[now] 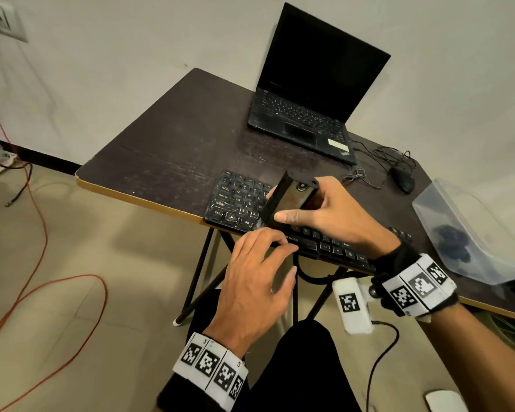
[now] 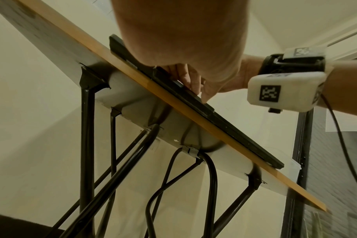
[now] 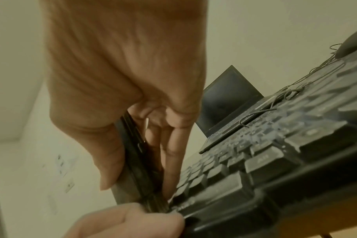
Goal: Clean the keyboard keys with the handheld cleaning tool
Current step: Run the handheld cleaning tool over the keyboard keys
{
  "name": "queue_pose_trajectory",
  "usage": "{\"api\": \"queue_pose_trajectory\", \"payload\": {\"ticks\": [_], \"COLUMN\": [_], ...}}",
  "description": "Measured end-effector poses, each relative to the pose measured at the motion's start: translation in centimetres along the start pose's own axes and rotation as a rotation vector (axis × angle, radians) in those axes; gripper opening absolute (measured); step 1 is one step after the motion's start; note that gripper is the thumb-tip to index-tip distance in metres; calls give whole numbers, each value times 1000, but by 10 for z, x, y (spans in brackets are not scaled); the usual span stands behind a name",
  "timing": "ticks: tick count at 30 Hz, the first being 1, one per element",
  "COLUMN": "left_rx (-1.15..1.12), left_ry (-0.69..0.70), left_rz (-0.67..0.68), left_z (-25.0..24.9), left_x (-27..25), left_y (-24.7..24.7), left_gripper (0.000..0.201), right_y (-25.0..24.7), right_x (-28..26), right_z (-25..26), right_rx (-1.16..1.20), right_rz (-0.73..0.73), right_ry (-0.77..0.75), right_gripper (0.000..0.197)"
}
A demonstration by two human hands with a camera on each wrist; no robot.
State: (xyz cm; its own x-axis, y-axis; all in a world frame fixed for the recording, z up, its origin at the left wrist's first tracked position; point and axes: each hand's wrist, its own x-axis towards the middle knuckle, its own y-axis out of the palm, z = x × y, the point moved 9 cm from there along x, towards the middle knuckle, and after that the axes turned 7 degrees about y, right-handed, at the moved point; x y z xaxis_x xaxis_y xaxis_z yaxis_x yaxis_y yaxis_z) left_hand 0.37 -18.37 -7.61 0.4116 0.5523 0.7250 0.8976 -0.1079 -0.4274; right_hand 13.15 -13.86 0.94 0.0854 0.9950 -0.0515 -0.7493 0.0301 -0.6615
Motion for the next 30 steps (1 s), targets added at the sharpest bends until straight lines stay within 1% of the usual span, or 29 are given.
{"api": "queue_pose_trajectory", "payload": {"ticks": [1,4,5,7,9,10,12,13,15,16,18,20,21,23,25,26,27,30], "left_rx": [1,-7,-11,-29,-59,-62,-33,-17,-20,-33,-96,-214,-302,-448,-496,-507,-518,-525], "left_ry": [-2,-9,-3,11,1,-10,-64,-112,-257,-347,-536,-679,-730,-775,-782,-787,-794,-819], "left_rz": [1,1,-3,-44,-147,-221,-360,-408,-458,-456,-400,-343,-328,-305,-289,-288,-287,-290], "left_z": [0,2,2,-1,-3,-4,-2,3,17,27,47,63,68,74,73,73,73,72], "left_x": [0,-1,-2,0,2,3,1,-1,-6,-8,-15,-24,-28,-30,-29,-28,-28,-30], "left_y": [0,-1,-1,-5,-16,-25,-42,-49,-55,-55,-46,-33,-27,-18,-15,-15,-15,-15], "left_gripper": [33,32,32,29,24,20,9,8,21,29,40,43,43,43,41,40,40,39], "right_y": [1,-10,-11,-4,-1,-4,-14,-16,-10,-3,4,0,-2,0,12,18,19,6], "right_x": [1,8,8,8,7,9,11,10,6,5,6,10,11,11,8,9,12,19], "right_z": [0,-8,-8,-4,-3,-6,-13,-14,-9,-5,-3,-7,-8,-4,7,9,8,3], "right_rx": [-10,-25,-31,-47,-44,-37,-41,-38,-27,-33,-34,-18,-14,-22,-36,-34,-32,-45], "right_rz": [-1,-141,-155,-108,-75,-97,-184,-210,-172,-129,-84,-117,-148,-145,-52,-19,-21,-147], "right_ry": [2,18,15,-19,-20,-4,26,33,15,-6,-7,18,24,5,-37,-35,-21,10], "right_gripper": [27,25,26,27,27,27,26,27,27,27,28,32,33,31,29,29,29,26]}}
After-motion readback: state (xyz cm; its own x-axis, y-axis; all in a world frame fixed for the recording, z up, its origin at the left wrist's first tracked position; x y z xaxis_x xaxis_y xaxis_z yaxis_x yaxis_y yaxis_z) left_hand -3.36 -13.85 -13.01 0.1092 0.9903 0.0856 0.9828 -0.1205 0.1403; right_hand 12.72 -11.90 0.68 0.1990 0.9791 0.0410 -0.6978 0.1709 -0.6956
